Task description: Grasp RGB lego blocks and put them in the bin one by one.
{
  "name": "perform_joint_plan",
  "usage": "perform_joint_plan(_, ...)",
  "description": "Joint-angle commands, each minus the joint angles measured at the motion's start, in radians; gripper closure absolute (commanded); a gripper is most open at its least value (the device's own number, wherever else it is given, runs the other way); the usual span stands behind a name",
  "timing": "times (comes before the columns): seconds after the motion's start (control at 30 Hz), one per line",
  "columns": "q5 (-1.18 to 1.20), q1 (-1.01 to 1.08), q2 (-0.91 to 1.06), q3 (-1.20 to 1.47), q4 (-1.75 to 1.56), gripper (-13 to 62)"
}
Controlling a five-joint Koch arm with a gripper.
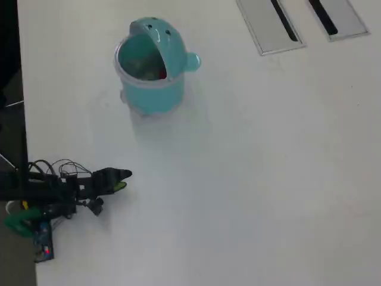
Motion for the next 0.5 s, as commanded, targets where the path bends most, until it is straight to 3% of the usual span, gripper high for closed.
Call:
perform_joint_plan(0.0, 0.02, -0.002, 0.014, 0.075, -0.006, 15.7)
perform_joint_plan(0.47, 0.02, -0.002, 0.014, 0.075, -0.006, 14.8)
